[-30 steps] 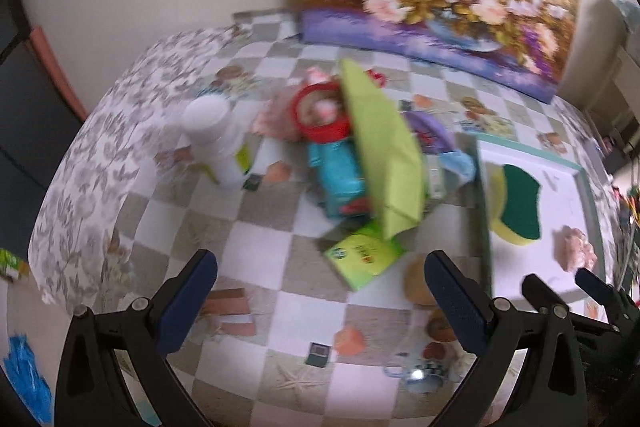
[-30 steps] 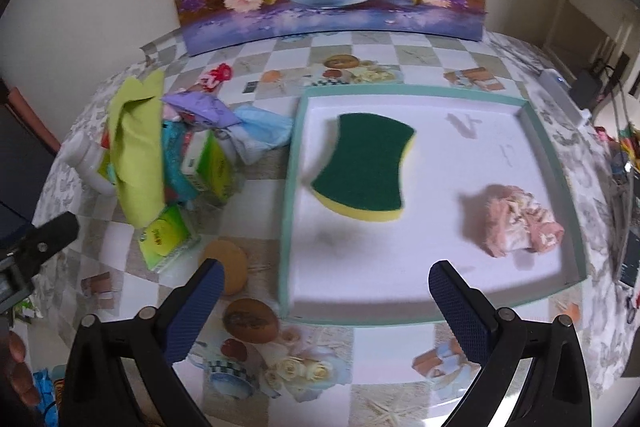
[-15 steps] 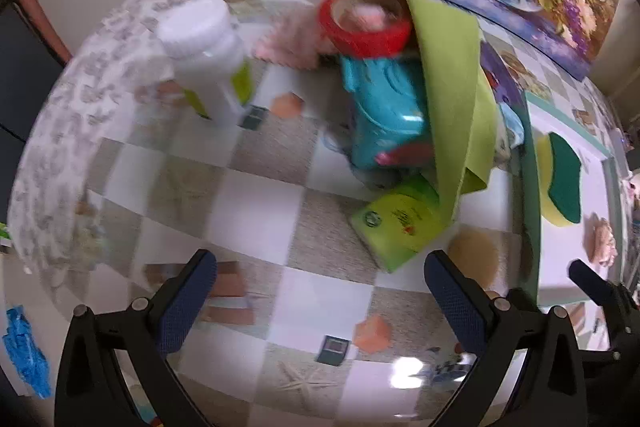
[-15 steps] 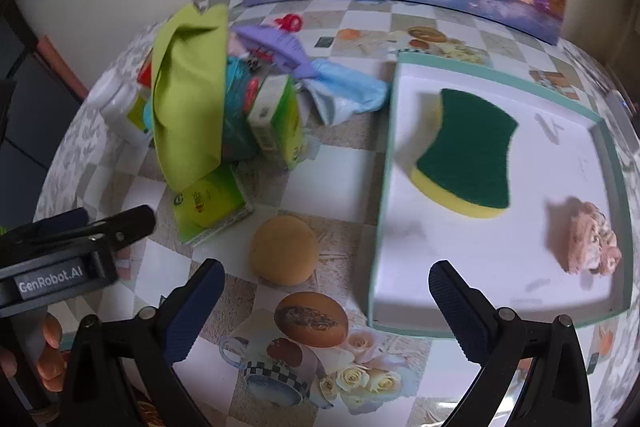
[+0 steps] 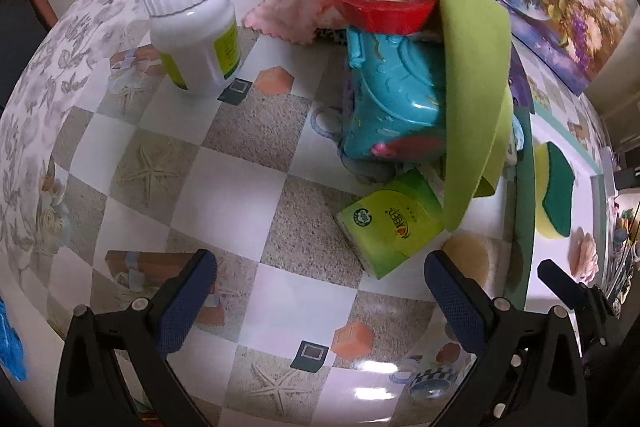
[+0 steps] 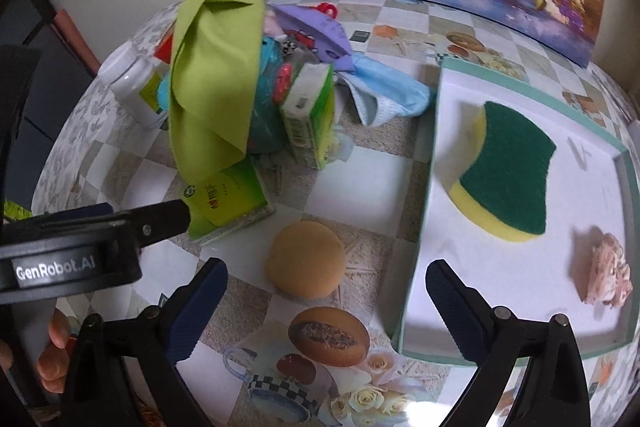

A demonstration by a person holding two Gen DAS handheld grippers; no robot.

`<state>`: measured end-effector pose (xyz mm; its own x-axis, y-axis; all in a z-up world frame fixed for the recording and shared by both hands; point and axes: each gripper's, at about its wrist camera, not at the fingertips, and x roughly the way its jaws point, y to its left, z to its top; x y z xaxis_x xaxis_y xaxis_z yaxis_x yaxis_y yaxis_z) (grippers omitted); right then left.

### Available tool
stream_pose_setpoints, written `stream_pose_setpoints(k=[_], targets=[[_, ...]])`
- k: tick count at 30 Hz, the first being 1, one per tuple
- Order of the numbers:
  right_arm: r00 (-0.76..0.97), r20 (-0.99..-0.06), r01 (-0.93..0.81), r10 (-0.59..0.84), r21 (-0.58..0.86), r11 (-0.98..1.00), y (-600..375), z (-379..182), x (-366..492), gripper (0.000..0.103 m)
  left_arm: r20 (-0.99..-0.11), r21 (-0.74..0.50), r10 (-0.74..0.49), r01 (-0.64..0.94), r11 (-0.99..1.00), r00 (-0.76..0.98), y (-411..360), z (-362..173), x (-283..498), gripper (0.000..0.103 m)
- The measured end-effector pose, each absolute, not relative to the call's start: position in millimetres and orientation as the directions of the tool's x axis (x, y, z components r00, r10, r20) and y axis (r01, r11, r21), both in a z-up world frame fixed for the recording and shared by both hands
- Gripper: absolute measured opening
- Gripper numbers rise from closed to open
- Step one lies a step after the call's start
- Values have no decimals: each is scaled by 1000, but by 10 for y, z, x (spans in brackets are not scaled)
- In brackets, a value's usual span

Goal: Organize soft objects
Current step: 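Grasp the tan round sponge ball with the right gripper while the left gripper grasps the yellow-green tissue pack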

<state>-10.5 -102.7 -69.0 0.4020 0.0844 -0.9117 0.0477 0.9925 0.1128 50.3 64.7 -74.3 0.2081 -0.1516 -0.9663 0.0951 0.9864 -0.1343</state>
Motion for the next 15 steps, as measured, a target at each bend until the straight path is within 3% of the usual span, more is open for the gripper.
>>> stream_pose_setpoints(k=[7,15], targets=[[405,-909,-6,101,108,994,-944,-722,-62,86,-966,-145,-161,94,985,202,673,-795,541,103],[376,-920,-15,110,112,994,-944,-833,22,83,-968,-152,-176,135,979,181,523,-871,590,103]])
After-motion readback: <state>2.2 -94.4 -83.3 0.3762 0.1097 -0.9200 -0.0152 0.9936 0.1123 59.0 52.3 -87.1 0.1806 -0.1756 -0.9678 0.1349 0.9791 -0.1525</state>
